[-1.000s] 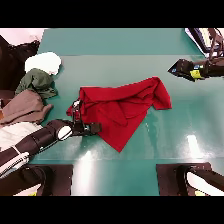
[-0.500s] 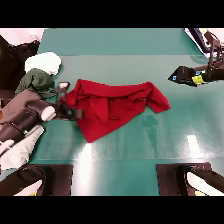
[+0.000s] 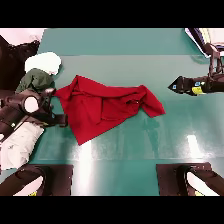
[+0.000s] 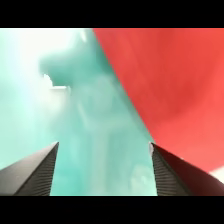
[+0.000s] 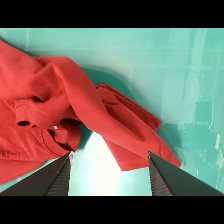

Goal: Fold the shirts.

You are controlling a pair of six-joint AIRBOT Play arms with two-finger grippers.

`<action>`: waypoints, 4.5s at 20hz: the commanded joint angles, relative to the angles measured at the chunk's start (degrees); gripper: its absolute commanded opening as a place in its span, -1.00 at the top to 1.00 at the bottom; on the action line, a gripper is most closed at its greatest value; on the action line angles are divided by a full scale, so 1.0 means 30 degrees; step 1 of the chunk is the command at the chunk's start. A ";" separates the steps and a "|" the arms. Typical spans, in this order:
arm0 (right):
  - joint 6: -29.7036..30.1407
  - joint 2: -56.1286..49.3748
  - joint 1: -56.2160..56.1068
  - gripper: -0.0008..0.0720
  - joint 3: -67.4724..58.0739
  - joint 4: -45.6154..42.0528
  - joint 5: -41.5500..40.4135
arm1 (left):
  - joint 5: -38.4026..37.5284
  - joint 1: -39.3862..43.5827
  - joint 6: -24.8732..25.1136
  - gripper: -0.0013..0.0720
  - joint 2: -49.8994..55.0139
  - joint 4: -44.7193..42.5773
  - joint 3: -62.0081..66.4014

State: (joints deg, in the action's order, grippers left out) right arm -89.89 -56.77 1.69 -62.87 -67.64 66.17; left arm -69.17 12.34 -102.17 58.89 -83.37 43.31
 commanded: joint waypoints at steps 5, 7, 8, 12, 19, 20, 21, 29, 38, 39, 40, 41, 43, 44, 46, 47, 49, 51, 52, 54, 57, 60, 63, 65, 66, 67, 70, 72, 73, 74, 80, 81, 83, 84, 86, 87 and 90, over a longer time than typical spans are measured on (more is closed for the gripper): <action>0.0000 0.0146 0.0007 -0.44 0.0459 0.0051 -0.0576 | 0.2900 0.4969 -0.1982 -0.85 -0.0007 0.4022 -0.3330; 0.0000 0.0146 0.0007 -0.43 0.0459 0.0051 -0.0561 | 0.3264 0.5646 -0.2688 -0.85 0.0000 0.3927 -0.3330; 0.0000 0.0146 0.0007 -0.43 0.0459 0.0051 -0.0561 | 0.3279 0.5829 -0.3016 -0.85 0.0015 0.3738 -0.3330; 0.0000 0.0146 0.0007 -0.43 0.0459 0.0066 -0.0546 | 0.4626 0.5887 -0.3504 -0.69 0.0015 0.3774 -0.3322; 0.0007 0.0015 0.0007 -0.43 0.0466 -0.0022 0.0022 | 0.4532 0.5887 -0.3279 0.89 0.0000 0.2747 -0.2098; 0.0189 -0.0255 0.0007 -0.43 0.0481 -0.0029 0.0277 | 0.3934 0.5887 -0.3279 0.89 -0.0007 0.1909 -0.1355; 0.0656 -0.0692 0.0007 -0.43 0.0481 -0.0029 0.0750 | 0.3169 0.5887 -0.3279 0.89 -0.0007 0.0954 -0.0423; 0.2557 -0.5559 -0.1712 -0.76 0.0481 0.0022 0.0976 | 0.1523 0.5887 -0.2361 0.89 -0.0007 -0.1224 0.3395; 0.2630 -0.7038 -0.2244 0.93 0.0466 -0.0015 -0.0299 | 0.1552 0.5887 -0.2368 0.89 -0.0007 -0.1224 0.3417; 0.2630 -0.6586 -0.2084 0.93 0.0459 0.0015 -0.0291 | 0.1508 0.5887 -0.2361 0.89 -0.0007 -0.1239 0.3548; 0.2630 -0.5909 -0.1851 0.93 0.0459 0.0029 -0.0299 | 0.1311 0.5887 -0.2310 0.89 -0.0015 -0.1319 0.3993; 0.2630 -0.5071 -0.1603 0.94 0.0459 0.0029 -0.0350 | 0.1144 0.5887 -0.2280 0.89 -0.0007 -0.1574 0.4699; 0.2630 -0.3118 -0.0991 0.94 0.0459 -0.0015 -0.0692 | 0.0823 0.5887 -0.2244 0.89 -0.0007 -0.2382 0.6688; 0.2630 -0.2412 -0.0576 0.93 0.0466 -0.0015 -0.0758 | 0.0765 0.5887 -0.2040 0.89 -0.0007 -0.2463 0.7650; 0.3206 -0.2157 0.0299 0.44 0.0503 -0.0007 -0.0146 | 0.0663 0.5887 -0.1800 0.89 -0.0007 -0.2433 0.8510; 0.3366 -0.2390 0.0641 -0.52 0.0634 0.0066 0.0138 | 0.0306 0.5887 -0.1800 0.89 0.0015 -0.2433 0.8510; 0.3789 -0.3228 0.0838 -0.86 0.1049 0.0175 0.0656 | -0.0918 0.5887 -0.1785 0.89 0.0080 -0.2463 0.8473; 0.4488 -0.4226 0.0372 -0.86 0.1545 0.0160 0.0532 | -0.1596 0.5887 -0.1617 0.89 0.0124 -0.2528 0.8429; 0.4670 -0.4765 -0.0015 -0.86 0.1756 0.0175 0.0270 | -0.1756 0.5887 -0.1457 0.89 0.0117 -0.2528 0.8429; 0.4765 -0.5829 -0.0743 -0.86 0.1938 0.0168 -0.0546 | -0.1887 0.5887 -0.1443 0.89 0.0117 -0.2521 0.8429; 0.4787 -0.7053 -0.1654 -0.85 0.1923 0.0160 -0.1945 | -0.1887 0.5887 -0.1443 0.89 0.0117 -0.2521 0.8429; 0.4787 -0.7664 -0.2106 -0.03 0.1931 -0.0036 -0.2084 | -0.1880 0.5887 -0.1450 0.89 0.0117 -0.2521 0.8429; 0.4787 -0.7337 -0.1953 0.93 0.1690 0.0022 -0.1297 | -0.1807 0.5887 -0.1443 0.89 0.0051 -0.2973 0.8459; 0.4787 -0.6135 -0.1690 0.93 0.0976 0.0015 -0.0204 | -0.2346 0.5887 -0.1443 0.89 -0.0182 -0.4189 0.9289; 0.4750 -0.5180 -0.1501 0.93 0.0313 0.0240 0.0525 | -0.2652 0.5887 -0.1428 0.89 -0.0364 -0.4554 1.0142; 0.4204 -0.4124 -0.1217 0.93 -0.0444 0.0597 0.1209 | -0.2871 0.5887 -0.1319 0.89 -0.0685 -0.4736 1.1329; 0.3468 -0.0182 -0.0044 0.93 -0.3424 0.3053 0.1457 | -0.3104 0.5887 -0.0823 0.89 -0.1756 -0.4728 1.5613; 0.3198 0.1902 0.0765 0.93 -0.5697 0.3126 0.1362 | -0.3395 0.5887 -0.0765 0.89 -0.2280 -0.4721 1.8775; 0.2958 0.2805 0.1311 0.93 -0.6827 0.3133 0.1428 | -0.3497 0.5887 -0.0758 0.89 -0.2565 -0.4699 2.0247; 0.2936 0.3548 0.1880 0.93 -0.7759 0.3133 0.1472 | -0.3606 0.5887 -0.0758 0.89 -0.2834 -0.4670 2.1471; 0.2790 0.6900 0.7424 0.93 -1.0870 0.3038 0.1698 | -0.5319 0.5887 -0.0780 0.89 -0.3424 -0.2936 2.6294; 0.2499 0.7271 0.8488 0.93 -1.1030 0.3016 0.1734 | -0.5355 0.5887 -0.0772 0.89 -0.3424 -0.2171 2.6308; 0.2113 0.7781 1.0265 0.93 -1.1060 0.3031 0.1829 | -0.5741 0.5887 -0.0452 0.89 -0.3424 -0.1333 2.5930; 0.1719 0.7876 1.0870 0.93 -1.1060 0.3031 0.1945 | -0.6120 0.5887 -0.0277 0.89 -0.3424 -0.1275 2.5536; 0.0918 0.7665 1.1409 0.93 -1.1067 0.3060 0.2120 | -0.6696 0.5887 -0.0138 0.89 -0.3424 -0.1428 2.4414; 0.0743 0.7410 1.1315 0.93 -1.1067 0.3067 0.2310 | -0.6994 0.5887 0.0204 0.89 -0.3417 -0.1428 2.3846; 0.0240 0.6229 1.0455 0.93 -1.1067 0.3060 0.3774 | -0.7060 0.5887 0.0780 0.89 -0.3271 -0.2084 2.2280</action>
State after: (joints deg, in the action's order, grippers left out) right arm -86.80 -35.97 33.43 -95.85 -58.33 73.93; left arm -88.95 30.04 -101.69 48.80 -88.38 113.82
